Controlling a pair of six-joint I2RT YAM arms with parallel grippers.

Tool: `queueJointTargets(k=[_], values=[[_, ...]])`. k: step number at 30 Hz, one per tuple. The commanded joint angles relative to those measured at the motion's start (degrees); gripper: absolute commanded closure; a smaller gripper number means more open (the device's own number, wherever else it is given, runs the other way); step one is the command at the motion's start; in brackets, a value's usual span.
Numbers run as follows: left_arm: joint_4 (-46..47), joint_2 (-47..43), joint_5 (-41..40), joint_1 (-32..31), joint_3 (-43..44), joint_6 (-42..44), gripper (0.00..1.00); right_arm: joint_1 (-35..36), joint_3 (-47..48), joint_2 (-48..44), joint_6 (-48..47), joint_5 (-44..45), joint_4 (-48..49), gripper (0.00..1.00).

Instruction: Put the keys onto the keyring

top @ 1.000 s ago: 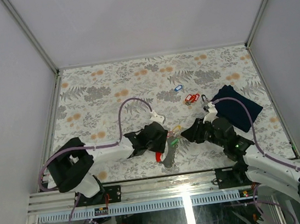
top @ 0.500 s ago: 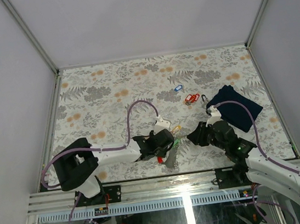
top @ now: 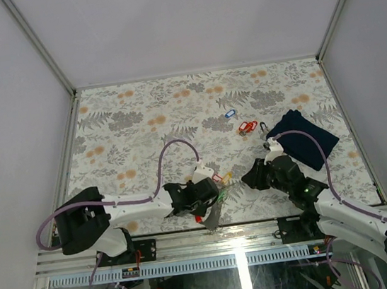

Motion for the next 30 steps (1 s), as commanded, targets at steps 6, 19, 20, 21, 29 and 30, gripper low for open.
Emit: queueJointTargets(k=[6,19,20,21,29,30], values=[[-9.0,0.4,1.9,-4.8,-6.2,-6.0,0.6,-0.2,3.2,6.2,-3.7,-10.7,8.0,0.65],[-9.3,-1.4,0.8,-4.9,-7.1,-6.9,0.6,1.9,10.4,27.3,-1.8,-16.5,10.1,0.74],[-9.5,-1.7,0.5,-4.9,-7.1,-7.0,0.6,2.2,10.6,28.3,-1.5,-16.6,10.5,0.74],[-9.8,-1.7,0.3,-4.9,-7.0,-6.9,0.6,2.5,10.8,29.3,-1.2,-16.8,11.0,0.74],[-10.1,-1.2,0.4,-4.8,-7.0,-7.1,0.6,2.6,16.1,39.2,-1.7,-14.9,18.1,0.73],[-10.3,-1.5,0.3,-4.9,-7.1,-7.2,0.6,2.5,17.0,40.8,-1.8,-14.3,19.4,0.73]])
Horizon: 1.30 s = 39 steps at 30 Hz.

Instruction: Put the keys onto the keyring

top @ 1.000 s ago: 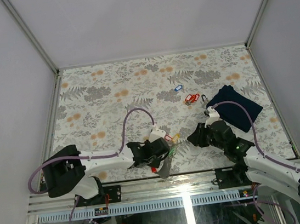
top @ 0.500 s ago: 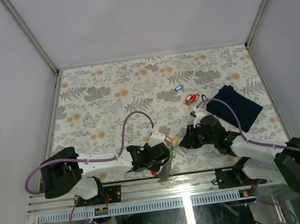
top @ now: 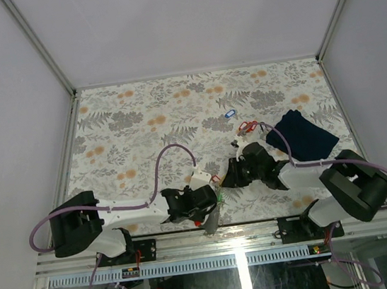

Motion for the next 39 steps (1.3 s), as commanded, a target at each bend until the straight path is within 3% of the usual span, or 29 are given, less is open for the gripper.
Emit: queueJointTargets(k=[1,6,12,17,21,24,28,31,34,39], values=[[-8.8,1.9,1.8,-0.5,-4.0,-2.1,0.6,0.3,6.1,7.0,-0.2,2.0,9.1,0.73],[-8.9,0.0,2.1,-0.7,-5.6,-4.3,0.6,-0.6,10.9,14.9,-0.8,-0.2,18.1,0.72],[-9.2,-1.4,1.6,-0.9,-6.6,-5.9,0.6,-4.1,13.6,16.8,-4.8,4.9,18.1,0.67],[-8.8,-2.4,0.0,-0.9,-6.7,-7.2,0.56,-5.5,11.7,7.3,-10.7,9.7,9.2,0.56],[-8.6,-4.6,-1.9,1.4,-7.4,-10.2,0.53,-5.5,7.9,-0.9,-11.8,11.1,3.6,0.54],[-8.6,-7.4,-4.2,5.1,-9.2,-12.7,0.53,-5.5,4.0,-7.9,-11.0,12.7,1.9,0.53],[-6.9,-12.1,-6.4,10.1,-10.6,-13.8,0.62,-5.5,2.2,-14.8,-10.9,12.4,-2.4,0.52],[-6.5,-14.3,-7.9,11.9,-9.2,-11.8,0.6,-5.5,3.2,-18.6,-11.7,9.9,-8.0,0.49],[-4.3,-15.0,-7.6,12.2,-7.9,-7.9,0.52,-5.5,4.2,-20.7,-10.9,7.4,-13.7,0.47],[-1.5,-14.5,-5.5,12.1,-5.6,-1.1,0.47,-3.2,1.9,-22.9,-6.1,1.7,-14.9,0.46]])
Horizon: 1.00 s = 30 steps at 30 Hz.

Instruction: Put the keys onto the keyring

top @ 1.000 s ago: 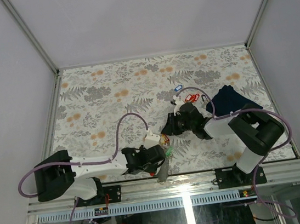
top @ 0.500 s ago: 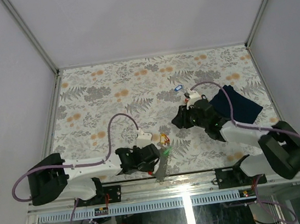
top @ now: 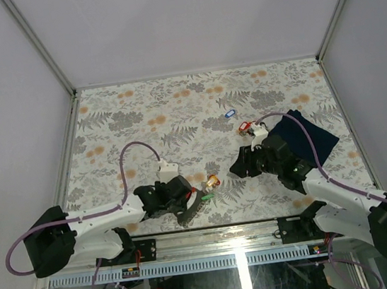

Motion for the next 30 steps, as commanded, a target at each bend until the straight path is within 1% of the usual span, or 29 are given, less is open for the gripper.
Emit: queueJointTargets(k=[1,3,4,7,9,16,23,30], values=[[3.4,-1.3,-0.3,0.3,3.0,6.6,0.47,3.9,-0.9,-2.9,4.0,-4.2,-2.7,0.46],[5.8,-4.5,0.9,0.4,2.7,8.7,0.47,7.2,-1.9,-3.5,5.5,-1.6,-2.5,0.46],[7.5,-6.0,2.8,0.3,2.1,10.3,0.47,8.4,-2.7,-3.6,6.6,-1.0,-1.6,0.47],[13.8,-8.4,9.9,0.0,0.7,16.3,0.47,9.8,-5.3,-3.4,9.7,-1.1,2.0,0.48],[15.7,-8.1,11.7,-1.2,0.2,18.7,0.48,9.8,-6.4,-3.7,10.7,-0.3,3.0,0.49],[17.3,1.9,8.9,-7.9,3.2,24.0,0.5,9.8,-5.2,-8.1,8.8,5.8,-1.8,0.49],[18.1,9.9,7.3,-9.0,6.6,26.2,0.51,9.8,-5.4,-10.6,8.6,6.2,-3.7,0.49],[19.0,14.1,6.9,-9.9,7.6,27.6,0.54,9.7,-6.3,-11.5,9.2,6.0,-3.7,0.5]])
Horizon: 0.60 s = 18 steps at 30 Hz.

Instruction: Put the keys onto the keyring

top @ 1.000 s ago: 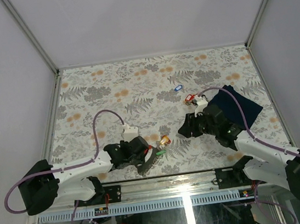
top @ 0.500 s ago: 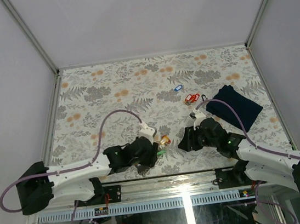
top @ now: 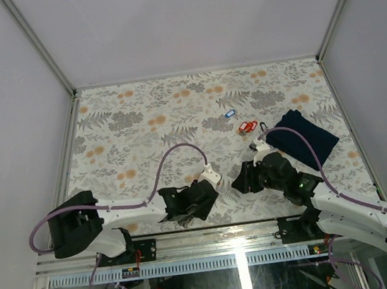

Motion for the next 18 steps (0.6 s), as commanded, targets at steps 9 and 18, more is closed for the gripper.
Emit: queueJointTargets(k=[9,18], values=[[2.2,2.5,-1.6,-1.5,2.5,2.5,0.94,0.3,0.5,-1.5,0.3,1.4,0.7,0.51],[-1.9,-4.2,-1.0,-1.6,4.0,4.7,1.0,0.3,0.9,-2.9,-0.2,2.8,0.1,0.51]])
